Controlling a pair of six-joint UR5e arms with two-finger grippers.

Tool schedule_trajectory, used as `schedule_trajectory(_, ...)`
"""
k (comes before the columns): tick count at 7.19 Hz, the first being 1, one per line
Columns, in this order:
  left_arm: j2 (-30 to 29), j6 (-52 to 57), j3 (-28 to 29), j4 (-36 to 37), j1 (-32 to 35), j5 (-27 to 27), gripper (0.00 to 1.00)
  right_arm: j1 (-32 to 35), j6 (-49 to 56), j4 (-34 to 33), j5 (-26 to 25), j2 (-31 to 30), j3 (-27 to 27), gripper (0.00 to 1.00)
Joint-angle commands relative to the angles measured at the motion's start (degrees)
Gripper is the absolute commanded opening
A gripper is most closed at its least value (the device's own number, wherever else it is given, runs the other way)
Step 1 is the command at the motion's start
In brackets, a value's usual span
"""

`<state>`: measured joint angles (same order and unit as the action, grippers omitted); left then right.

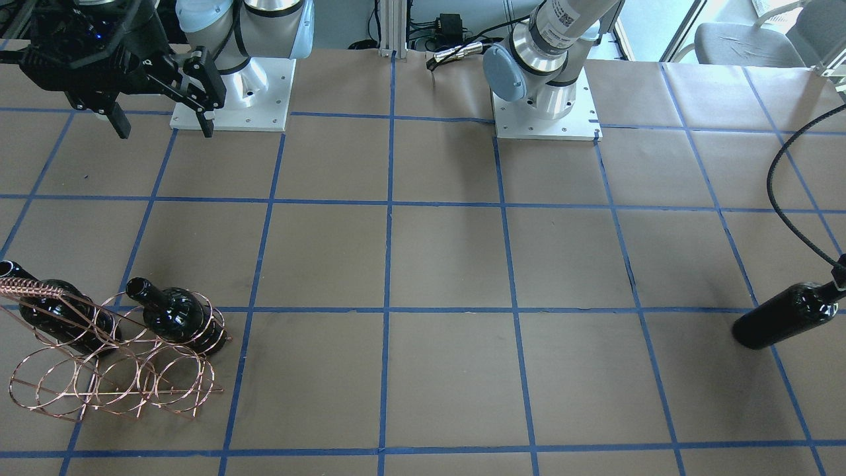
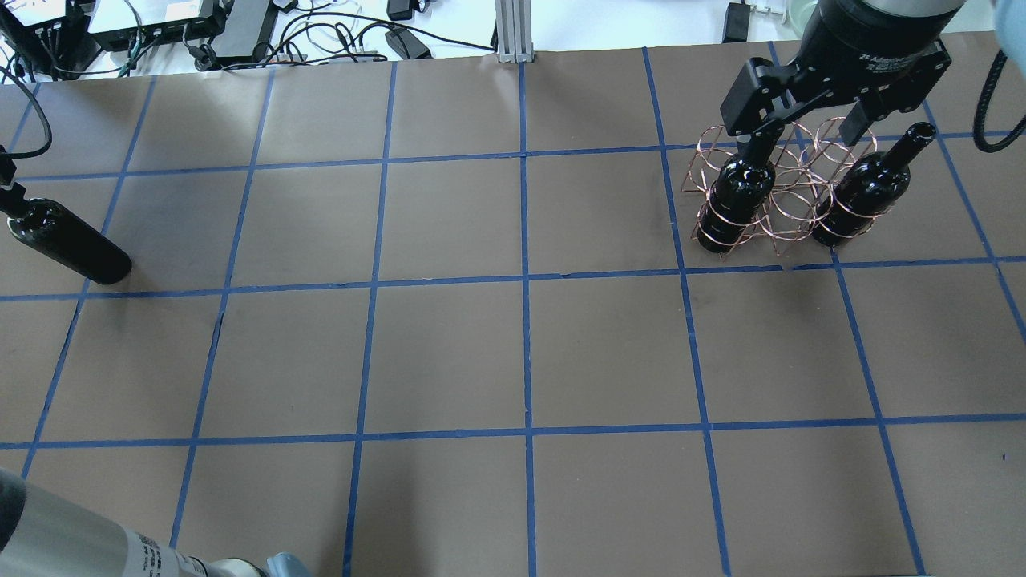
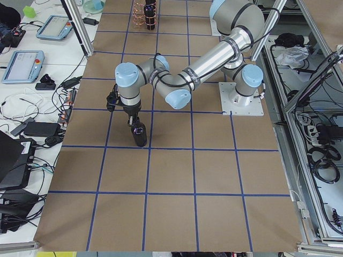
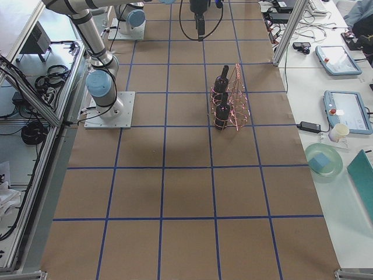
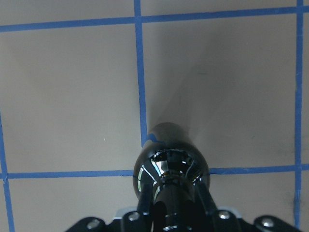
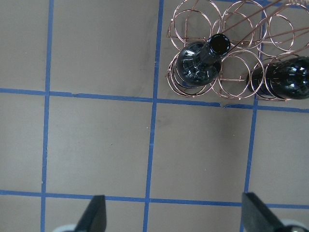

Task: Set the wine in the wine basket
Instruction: 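Lift the bottle upright with the left gripper and carry it toward the table center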

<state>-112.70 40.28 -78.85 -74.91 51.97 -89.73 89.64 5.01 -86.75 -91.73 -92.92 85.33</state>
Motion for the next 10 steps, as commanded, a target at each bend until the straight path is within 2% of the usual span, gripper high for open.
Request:
schedule_trajectory(1, 1.33, -0.38, -0.07, -1.98, 0.76, 1.66, 0.00, -0.08, 0.00, 0.00, -0.03, 0.02, -0.08, 1.00)
schedule_trajectory(5, 4.94, -9.58, -1.65, -2.43, 10.59, 1.40, 0.00, -0.08, 0.00, -0.09, -0.12, 0.02, -0.08, 1.00)
schedule_trajectory(10, 9.94, -21.88, -9.02, -2.69, 24.03, 1.40, 0.00, -0.34, 0.09, -0.09, -0.12, 0.02, -0.08, 1.00)
